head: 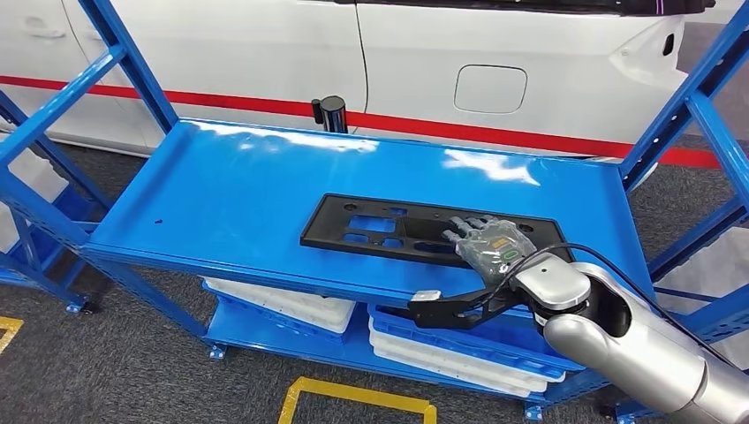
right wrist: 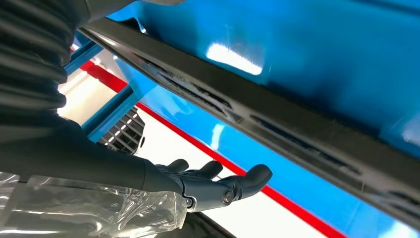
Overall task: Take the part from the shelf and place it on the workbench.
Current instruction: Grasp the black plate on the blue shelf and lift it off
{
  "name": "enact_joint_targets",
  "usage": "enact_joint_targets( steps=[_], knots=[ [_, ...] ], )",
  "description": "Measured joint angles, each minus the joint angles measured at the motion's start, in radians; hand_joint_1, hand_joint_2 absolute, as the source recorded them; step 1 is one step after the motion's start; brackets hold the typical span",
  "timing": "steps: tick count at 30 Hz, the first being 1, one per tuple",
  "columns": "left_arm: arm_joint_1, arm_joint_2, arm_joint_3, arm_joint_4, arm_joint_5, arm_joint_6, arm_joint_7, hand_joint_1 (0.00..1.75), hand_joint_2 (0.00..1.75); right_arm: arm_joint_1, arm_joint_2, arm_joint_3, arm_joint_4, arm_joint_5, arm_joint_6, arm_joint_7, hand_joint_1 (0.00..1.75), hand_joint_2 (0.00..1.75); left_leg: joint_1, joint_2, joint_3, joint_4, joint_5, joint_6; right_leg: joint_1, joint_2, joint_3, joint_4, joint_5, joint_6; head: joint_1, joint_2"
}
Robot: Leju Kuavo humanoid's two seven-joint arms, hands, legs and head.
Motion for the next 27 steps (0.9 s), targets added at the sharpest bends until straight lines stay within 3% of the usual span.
enact_joint_targets(
  steps=[2,3,4,5,7,9,12,14,17,18,19,20,23,25,27],
  knots=[
    [0.002,-0.001,0.000,0.000,-0.003,0.000,0.001,0.00,0.00,0.008,0.001,0.002,0.001,0.007,-0.002,0.000,0.00,1.75,0.002,0.001,-0.073,0.146,-0.056,-0.006,0.000,0.000,0.000,0.000,-0.001,-0.004,-0.002,0.000],
    [0.002,-0.001,0.000,0.000,-0.004,0.000,0.001,0.00,0.00,0.014,0.002,0.003,0.002,0.011,-0.002,0.000,0.00,1.75,0.003,0.001,-0.097,0.189,-0.065,-0.009,0.000,0.000,0.001,0.001,-0.002,-0.004,-0.002,0.000],
    [0.003,-0.001,0.001,0.000,-0.005,0.000,0.002,0.00,0.00,0.020,0.002,0.003,0.004,0.016,-0.003,0.000,0.00,1.75,0.004,0.001,-0.102,0.189,-0.052,-0.011,-0.001,0.001,0.002,0.001,-0.003,-0.004,-0.002,0.000],
    [0.002,-0.001,0.001,0.000,-0.006,0.000,0.002,0.00,0.00,0.026,0.002,0.002,0.005,0.025,-0.005,0.000,0.00,1.75,0.006,0.002,-0.083,0.141,-0.020,-0.012,-0.002,0.002,0.004,0.001,-0.004,-0.003,-0.002,0.000],
    [0.001,-0.001,0.002,0.000,-0.010,0.000,0.004,0.00,0.00,0.038,0.003,-0.003,0.008,0.054,-0.019,0.000,0.00,1.75,0.008,0.002,-0.016,-0.011,0.053,-0.012,-0.002,0.004,0.009,0.002,-0.008,0.004,-0.002,0.000],
    [0.001,-0.001,0.004,0.000,-0.014,0.002,0.008,0.00,0.00,0.053,0.002,-0.012,0.011,0.085,-0.051,0.000,0.00,1.75,0.007,0.002,0.026,-0.103,0.084,-0.005,0.003,0.006,0.010,0.002,-0.012,0.013,-0.001,0.000],
    [0.002,-0.001,0.007,0.000,-0.018,0.005,0.011,0.00,0.00,0.076,0.001,-0.031,0.021,0.121,-0.108,0.000,0.00,1.75,0.004,0.000,0.033,-0.118,0.087,0.013,0.002,0.007,0.012,-0.002,-0.015,0.027,0.001,0.000],
    [0.001,-0.002,0.007,0.000,-0.020,0.007,0.011,0.00,0.00,0.089,-0.001,-0.045,0.028,0.134,-0.130,0.000,0.00,1.75,0.006,0.000,0.038,-0.123,0.090,0.026,-0.001,0.006,0.001,0.031,-0.039,0.037,0.003,0.000],
    [0.001,-0.003,0.008,0.000,-0.022,0.009,0.012,0.00,0.00,0.108,-0.004,-0.061,0.041,0.147,-0.143,0.000,0.00,1.75,0.008,0.001,0.041,-0.125,0.089,0.036,-0.003,0.006,-0.091,0.225,-0.132,0.045,0.008,0.000],
    [0.001,-0.003,0.009,0.000,-0.022,0.009,0.012,0.00,0.00,0.120,-0.004,-0.067,0.047,0.157,-0.150,0.000,0.00,1.75,0.008,0.001,0.042,-0.125,0.089,0.036,-0.003,0.006,-0.121,0.282,-0.148,0.047,0.009,0.000],
    [0.001,-0.003,0.009,0.000,-0.024,0.009,0.012,0.00,0.00,0.135,-0.004,-0.076,0.052,0.169,-0.161,0.000,0.00,1.75,0.007,0.001,0.043,-0.125,0.088,0.037,-0.004,0.006,-0.134,0.303,-0.146,0.048,0.009,0.000],
    [0.001,-0.003,0.010,0.000,-0.025,0.009,0.012,0.00,0.00,0.149,-0.004,-0.088,0.058,0.184,-0.177,0.000,0.00,1.75,0.008,0.000,0.044,-0.125,0.087,0.036,-0.005,0.006,-0.127,0.283,-0.124,0.048,0.009,0.000],
    [0.001,-0.004,0.014,0.000,-0.030,0.010,0.013,0.00,0.00,0.179,-0.007,-0.135,0.072,0.218,-0.245,0.000,0.00,1.75,0.005,-0.002,0.052,-0.123,0.081,0.028,-0.004,0.005,-0.029,0.076,-0.025,0.043,0.010,0.000],
    [0.001,-0.005,0.015,0.000,-0.033,0.011,0.012,0.00,0.00,0.205,-0.009,-0.169,0.080,0.236,-0.292,0.000,0.00,1.75,0.001,-0.003,0.054,-0.124,0.078,0.018,-0.001,0.006,0.003,0.008,-0.007,0.033,0.009,0.000],
    [0.001,-0.005,0.016,0.000,-0.036,0.012,0.011,0.00,0.00,0.236,-0.010,-0.203,0.087,0.253,-0.332,0.000,0.00,1.75,0.001,-0.002,0.053,-0.125,0.077,0.009,0.001,0.006,0.003,0.003,-0.006,0.020,0.009,0.000]
  ],
)
